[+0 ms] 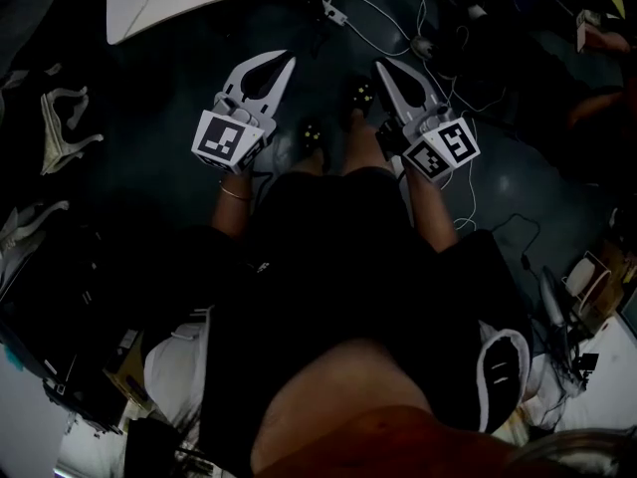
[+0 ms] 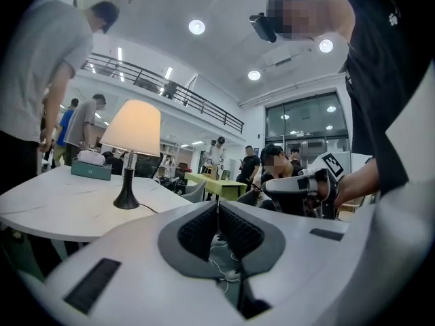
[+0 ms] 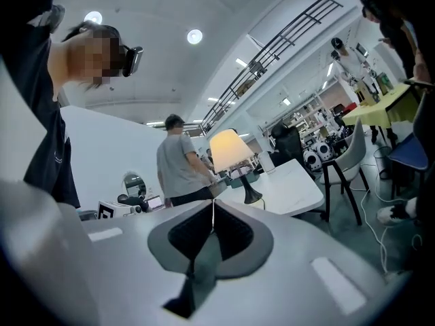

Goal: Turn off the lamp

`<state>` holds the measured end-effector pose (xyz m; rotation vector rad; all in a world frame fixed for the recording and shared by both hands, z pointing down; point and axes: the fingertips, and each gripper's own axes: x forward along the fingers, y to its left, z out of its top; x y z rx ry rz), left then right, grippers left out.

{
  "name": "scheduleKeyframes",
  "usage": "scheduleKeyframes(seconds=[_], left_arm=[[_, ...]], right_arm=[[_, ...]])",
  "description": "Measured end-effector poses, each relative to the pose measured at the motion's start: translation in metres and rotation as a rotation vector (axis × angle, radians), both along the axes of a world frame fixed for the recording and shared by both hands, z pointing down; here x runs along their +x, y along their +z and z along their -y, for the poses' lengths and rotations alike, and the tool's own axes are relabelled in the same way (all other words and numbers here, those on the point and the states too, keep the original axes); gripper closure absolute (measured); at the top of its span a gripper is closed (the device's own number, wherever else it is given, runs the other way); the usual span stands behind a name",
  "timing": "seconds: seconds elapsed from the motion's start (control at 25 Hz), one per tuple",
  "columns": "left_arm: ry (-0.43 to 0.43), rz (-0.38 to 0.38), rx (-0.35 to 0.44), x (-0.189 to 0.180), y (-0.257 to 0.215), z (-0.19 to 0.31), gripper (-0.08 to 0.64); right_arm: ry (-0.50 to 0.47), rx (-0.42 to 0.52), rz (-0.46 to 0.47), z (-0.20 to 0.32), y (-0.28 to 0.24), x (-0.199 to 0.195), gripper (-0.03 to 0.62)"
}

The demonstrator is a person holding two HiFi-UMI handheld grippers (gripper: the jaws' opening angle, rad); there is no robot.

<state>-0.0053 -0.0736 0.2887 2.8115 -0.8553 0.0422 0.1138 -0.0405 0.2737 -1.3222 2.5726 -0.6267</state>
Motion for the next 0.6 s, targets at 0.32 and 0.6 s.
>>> scheduleKeyframes(seconds=[0.32, 0.6], left_arm=[[-0.037, -0.004, -0.044, -0.008, 0.026, 0.017, 0.552], [-0.083, -0.019, -0.093, 0.001, 0.043, 0.036, 0.551]], right_arm=[[-0.068, 0.003, -0.005, 0.038, 0.020, -0.009, 0.594], [-0.096, -0.033, -0.030, 0.071, 0.053, -0.009, 0.577]])
